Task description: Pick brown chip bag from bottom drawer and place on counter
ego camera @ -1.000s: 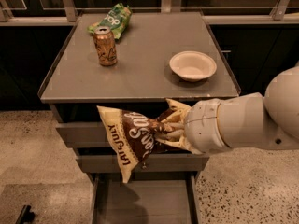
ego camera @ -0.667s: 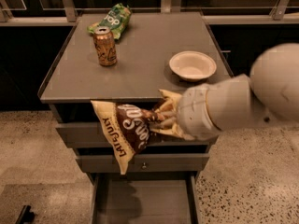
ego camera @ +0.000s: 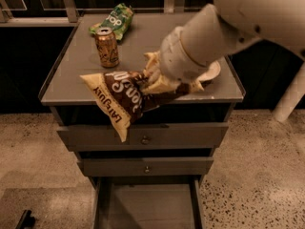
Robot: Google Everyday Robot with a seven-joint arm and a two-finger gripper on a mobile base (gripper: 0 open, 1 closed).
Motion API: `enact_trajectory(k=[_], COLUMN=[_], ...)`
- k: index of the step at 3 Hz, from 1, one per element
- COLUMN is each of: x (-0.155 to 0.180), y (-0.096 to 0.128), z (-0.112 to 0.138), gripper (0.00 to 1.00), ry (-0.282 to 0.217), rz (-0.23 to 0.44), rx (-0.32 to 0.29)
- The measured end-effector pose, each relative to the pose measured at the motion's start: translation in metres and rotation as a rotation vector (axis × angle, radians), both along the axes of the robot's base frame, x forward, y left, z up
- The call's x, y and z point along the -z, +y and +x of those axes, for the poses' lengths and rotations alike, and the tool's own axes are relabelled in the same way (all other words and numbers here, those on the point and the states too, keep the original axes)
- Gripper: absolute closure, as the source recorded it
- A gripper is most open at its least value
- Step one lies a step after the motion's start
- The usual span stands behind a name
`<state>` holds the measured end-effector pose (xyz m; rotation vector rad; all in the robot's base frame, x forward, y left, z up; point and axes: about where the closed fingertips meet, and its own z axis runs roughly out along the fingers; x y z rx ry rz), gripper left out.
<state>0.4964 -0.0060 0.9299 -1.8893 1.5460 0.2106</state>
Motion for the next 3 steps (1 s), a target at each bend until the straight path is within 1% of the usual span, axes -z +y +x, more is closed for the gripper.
enact_trajectory(k=[1,2,3], x=[-0.014,-0.011,-0.003], y=[0.015,0.016,0.009], z=[0.038,0.068,0.093], gripper=[1.0,1.0,1.0], ry=[0.028,0.063,0.099], rz=[-0.028,0.002,0.053], rx=[-0.037,-0.05,-0.03])
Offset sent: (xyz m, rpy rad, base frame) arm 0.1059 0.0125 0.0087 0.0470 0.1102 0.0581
